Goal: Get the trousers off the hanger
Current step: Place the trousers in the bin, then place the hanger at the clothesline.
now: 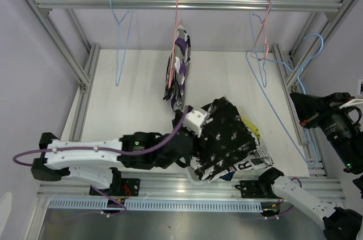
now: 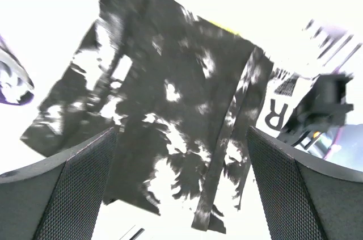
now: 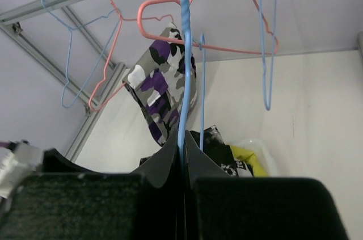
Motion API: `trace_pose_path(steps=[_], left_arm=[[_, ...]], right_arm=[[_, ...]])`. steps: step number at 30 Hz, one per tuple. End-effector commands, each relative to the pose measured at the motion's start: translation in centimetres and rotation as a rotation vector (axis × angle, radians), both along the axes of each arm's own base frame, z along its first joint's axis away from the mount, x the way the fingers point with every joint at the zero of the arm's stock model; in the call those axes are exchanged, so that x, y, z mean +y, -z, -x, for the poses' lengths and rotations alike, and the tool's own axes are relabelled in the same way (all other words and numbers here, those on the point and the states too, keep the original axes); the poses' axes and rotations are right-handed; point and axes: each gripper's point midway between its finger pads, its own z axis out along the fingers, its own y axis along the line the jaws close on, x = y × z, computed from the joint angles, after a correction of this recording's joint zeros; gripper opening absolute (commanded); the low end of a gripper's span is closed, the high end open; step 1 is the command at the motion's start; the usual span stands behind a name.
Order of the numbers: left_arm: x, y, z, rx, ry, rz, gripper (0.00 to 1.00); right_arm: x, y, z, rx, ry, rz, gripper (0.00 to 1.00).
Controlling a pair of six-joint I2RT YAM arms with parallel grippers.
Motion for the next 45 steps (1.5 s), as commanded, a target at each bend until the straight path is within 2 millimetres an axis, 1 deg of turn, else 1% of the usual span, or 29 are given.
trace_pose_path(steps=[1,2,3,4,6,7,8,9,14,18,21,24,25,27,29,30,31,32,33,34,35,36,38,39,40,41,42,43,45], left_arm=[[3.8,-1.2,-0.6,-0.031,-0.039,-0.055,0.99],[4.2,-1.3,-0.7,-0.033,-0.047,-0.051,0.99],[4.4,-1.4,-0.6,-0.03,-0.049,-0.045,0.99],[4.7,-0.7,-0.6,-0.026,-0.051,-0.056,0.99],[5.1,-0.9,-0.4,-0.015,-0.047,-0.032,0.99],[5.3,-0.3,-0.4,-0.012,-0.045,-0.043,0.99],[5.4,-0.1,-0.3,-0.008,-0.046,-0.049,0.99],[5.6,0.1,-0.3,-0.004,-0.045,-0.051,0.99],[6.5,0.8,-0.2,0.004,-0.054,-0.079,0.99],[7.4,-0.5,0.0,0.0,-0.044,-0.051,0.99],[9.0,-2.8,0.0,-0.01,-0.035,-0.01,0.99],[11.1,-6.1,-0.1,-0.044,-0.024,0.045,0.99],[12.1,-6.8,-0.4,-0.076,-0.03,0.047,0.99],[13.3,-8.6,-0.9,-0.118,-0.046,0.065,0.99],[14.8,-10.3,-1.8,-0.196,-0.078,0.074,0.99],[15.2,-10.9,-2.2,-0.225,-0.094,0.079,0.99],[15.4,-11.2,-2.5,-0.252,-0.107,0.08,0.99],[15.4,-12.1,-3.0,-0.307,-0.116,0.091,0.99],[16.0,-12.7,-3.5,-0.338,-0.139,0.107,0.99],[15.8,-11.7,-3.8,-0.359,-0.142,0.085,0.99],[16.0,-12.0,-4.1,-0.384,-0.148,0.086,0.99],[16.3,-12.7,-4.6,-0.392,-0.166,0.133,0.99],[16.2,-11.4,-5.1,-0.386,-0.164,0.12,0.99],[17.0,-11.4,-5.8,-0.39,-0.196,0.134,0.99],[16.9,-10.6,-6.1,-0.398,-0.19,0.118,1.0],[17.3,-10.5,-6.3,-0.407,-0.203,0.124,1.0],[17.4,-9.0,-6.8,-0.407,-0.219,0.096,1.0],[17.8,-9.5,-6.9,-0.419,-0.233,0.127,0.99],[18.2,-8.3,-7.4,-0.439,-0.247,0.079,0.99]], right_arm=[[0.5,2.0,1.0,0.05,-0.059,0.054,0.0],[0.8,2.5,1.1,0.058,-0.078,0.054,0.0],[1.3,4.0,0.8,0.09,-0.089,0.065,0.0],[1.5,4.6,0.9,0.097,-0.1,0.065,0.0],[2.0,5.5,1.7,0.1,-0.152,0.059,0.0],[2.5,6.7,1.6,0.123,-0.167,0.063,0.0],[2.7,7.0,1.9,0.12,-0.185,0.055,0.0],[2.5,7.1,2.5,0.107,-0.196,0.047,0.0],[2.6,10.2,2.5,0.162,-0.2,0.084,0.0],[3.4,11.7,2.6,0.186,-0.245,0.103,0.0],[4.1,12.3,2.6,0.201,-0.279,0.111,0.0],[5.3,12.9,2.6,0.216,-0.329,0.109,0.0],[5.7,12.9,2.2,0.211,-0.34,0.106,0.0],[6.4,12.6,1.6,0.204,-0.353,0.106,0.0],[7.4,12.1,0.1,0.207,-0.358,0.114,0.0],[7.9,11.9,-0.5,0.204,-0.362,0.119,0.0],[8.3,10.7,-1.1,0.172,-0.363,0.107,0.0],[8.6,10.2,-1.7,0.165,-0.359,0.104,0.0],[9.3,10.3,-3.1,0.185,-0.349,0.118,0.0],[9.5,8.8,-3.7,0.146,-0.343,0.112,0.0],[9.7,8.3,-4.4,0.14,-0.332,0.116,0.0],[10.4,8.5,-5.9,0.162,-0.315,0.129,0.0],[10.9,6.7,-6.9,0.124,-0.313,0.128,0.0],[11.5,6.8,-8.1,0.137,-0.303,0.137,0.0],[11.7,6.3,-8.7,0.125,-0.297,0.138,0.0],[11.8,4.9,-9.0,0.101,-0.291,0.132,0.0],[11.9,4.6,-9.5,0.101,-0.286,0.136,0.0],[11.9,4.8,-10.9,0.119,-0.24,0.148,0.0],[11.8,3.3,-11.6,0.088,-0.209,0.139,0.0]])
